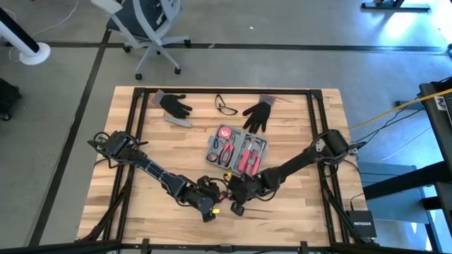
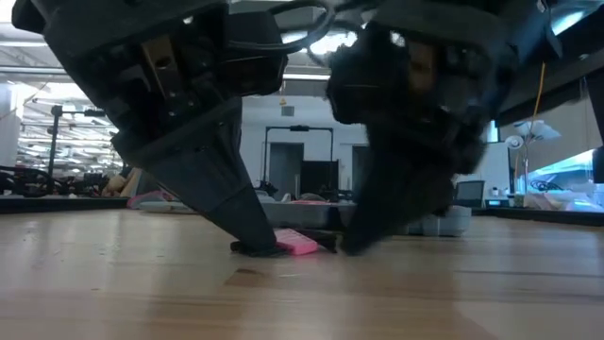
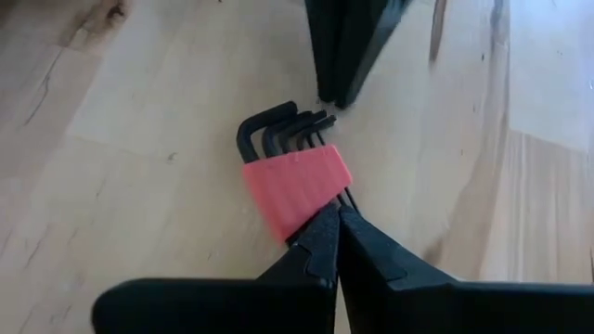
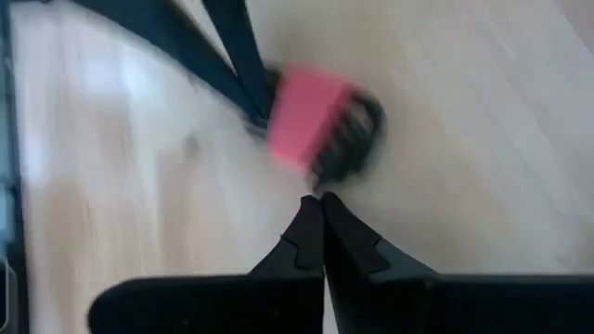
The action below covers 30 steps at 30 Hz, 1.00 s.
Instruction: Prefit tool cases
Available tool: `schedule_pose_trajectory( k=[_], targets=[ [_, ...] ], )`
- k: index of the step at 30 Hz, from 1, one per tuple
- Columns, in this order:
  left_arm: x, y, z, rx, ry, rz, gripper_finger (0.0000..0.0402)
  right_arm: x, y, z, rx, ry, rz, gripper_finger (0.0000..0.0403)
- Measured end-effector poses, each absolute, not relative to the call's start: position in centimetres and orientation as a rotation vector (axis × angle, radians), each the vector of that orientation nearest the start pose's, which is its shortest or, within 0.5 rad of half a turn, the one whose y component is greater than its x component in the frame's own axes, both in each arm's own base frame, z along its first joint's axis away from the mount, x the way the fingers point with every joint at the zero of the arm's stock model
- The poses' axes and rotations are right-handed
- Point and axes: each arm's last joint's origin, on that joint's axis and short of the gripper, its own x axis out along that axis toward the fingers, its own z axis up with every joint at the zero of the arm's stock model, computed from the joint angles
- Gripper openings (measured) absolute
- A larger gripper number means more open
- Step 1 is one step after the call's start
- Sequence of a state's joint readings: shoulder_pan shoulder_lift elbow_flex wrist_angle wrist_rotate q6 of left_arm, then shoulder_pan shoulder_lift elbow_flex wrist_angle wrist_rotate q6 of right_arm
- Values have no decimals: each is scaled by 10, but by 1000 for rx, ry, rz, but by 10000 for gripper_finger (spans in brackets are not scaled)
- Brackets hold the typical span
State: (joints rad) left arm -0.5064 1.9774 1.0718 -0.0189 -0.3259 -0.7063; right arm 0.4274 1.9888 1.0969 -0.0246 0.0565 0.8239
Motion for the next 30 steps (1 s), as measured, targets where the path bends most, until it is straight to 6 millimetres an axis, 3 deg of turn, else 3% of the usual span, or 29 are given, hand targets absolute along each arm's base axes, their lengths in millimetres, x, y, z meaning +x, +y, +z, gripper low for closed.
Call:
schedule_pose_trajectory(
  k=[6, 12, 18, 22, 26, 30],
  targets=[
    [338, -175, 114, -291, 842, 147, 0, 358, 140, 170, 561, 768, -47, 0],
    [338, -174, 114, -291, 842, 149, 0, 358, 142, 164, 552, 771, -90, 0],
    [338, -174, 114, -293, 841, 150, 0, 360, 160, 110, 575, 892, -72, 0],
    [338, -174, 114, -297, 842, 152, 0, 356, 171, 92, 596, 975, -51, 0],
    [338, -174, 114, -326, 839, 166, 0, 354, 169, 109, 577, 964, 0, 0],
    [338, -174, 115, -372, 837, 181, 0, 353, 161, 145, 571, 884, 28, 0]
  ],
)
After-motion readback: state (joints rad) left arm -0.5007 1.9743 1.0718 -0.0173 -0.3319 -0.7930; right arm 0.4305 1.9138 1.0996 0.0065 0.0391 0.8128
